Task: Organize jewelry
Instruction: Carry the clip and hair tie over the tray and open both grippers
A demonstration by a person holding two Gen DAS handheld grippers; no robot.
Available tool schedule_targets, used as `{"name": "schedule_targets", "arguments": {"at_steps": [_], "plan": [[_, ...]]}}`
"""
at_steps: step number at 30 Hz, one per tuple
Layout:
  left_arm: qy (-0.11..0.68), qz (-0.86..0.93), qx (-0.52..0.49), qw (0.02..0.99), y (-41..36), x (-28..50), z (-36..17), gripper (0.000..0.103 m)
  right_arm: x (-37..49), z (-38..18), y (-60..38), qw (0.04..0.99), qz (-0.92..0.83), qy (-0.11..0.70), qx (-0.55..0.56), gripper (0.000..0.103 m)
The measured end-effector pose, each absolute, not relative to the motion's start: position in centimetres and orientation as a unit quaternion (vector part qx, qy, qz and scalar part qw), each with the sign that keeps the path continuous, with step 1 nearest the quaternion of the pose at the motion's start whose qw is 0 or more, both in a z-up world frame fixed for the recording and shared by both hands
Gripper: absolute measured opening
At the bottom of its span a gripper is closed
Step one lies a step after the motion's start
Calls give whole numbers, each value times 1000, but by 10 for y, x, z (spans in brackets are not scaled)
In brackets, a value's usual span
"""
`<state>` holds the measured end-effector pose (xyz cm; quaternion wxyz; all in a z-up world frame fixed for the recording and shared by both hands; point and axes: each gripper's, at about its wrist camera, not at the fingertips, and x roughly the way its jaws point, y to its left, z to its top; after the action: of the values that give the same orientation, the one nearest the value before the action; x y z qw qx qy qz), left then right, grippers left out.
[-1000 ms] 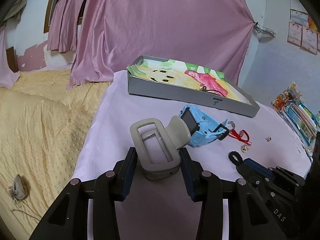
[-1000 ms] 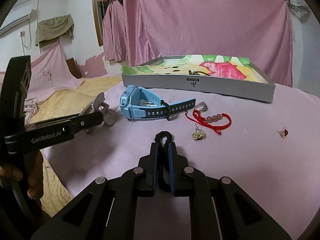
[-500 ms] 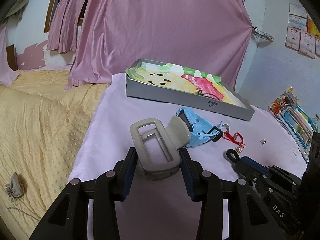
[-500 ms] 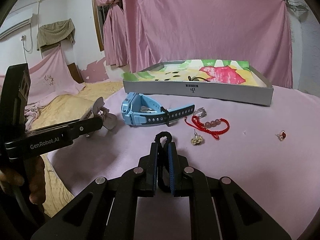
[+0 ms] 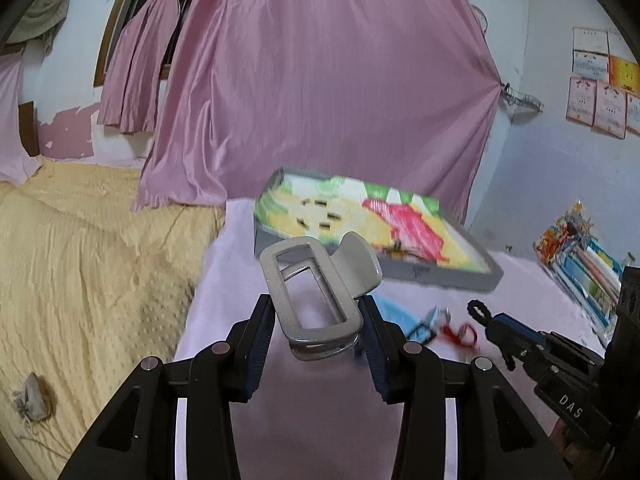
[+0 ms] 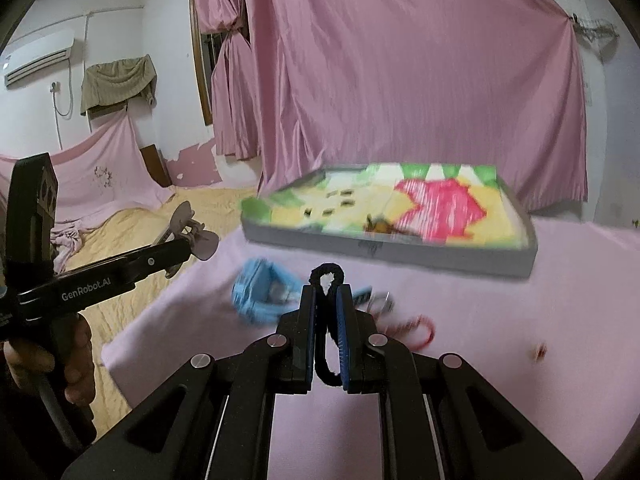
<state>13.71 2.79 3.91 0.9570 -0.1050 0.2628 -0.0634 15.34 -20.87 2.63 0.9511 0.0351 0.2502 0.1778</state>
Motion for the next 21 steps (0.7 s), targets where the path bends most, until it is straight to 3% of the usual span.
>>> {"name": "schedule_targets", "arguments": {"at_steps": [11,21], "plan": [[238,-78,-103,963,27,210,71,40,229,62,-219,952,187,243,14,9],[276,-104,-93,951,7,275,58,40,308,40,-228,935,178,303,45,9]]}}
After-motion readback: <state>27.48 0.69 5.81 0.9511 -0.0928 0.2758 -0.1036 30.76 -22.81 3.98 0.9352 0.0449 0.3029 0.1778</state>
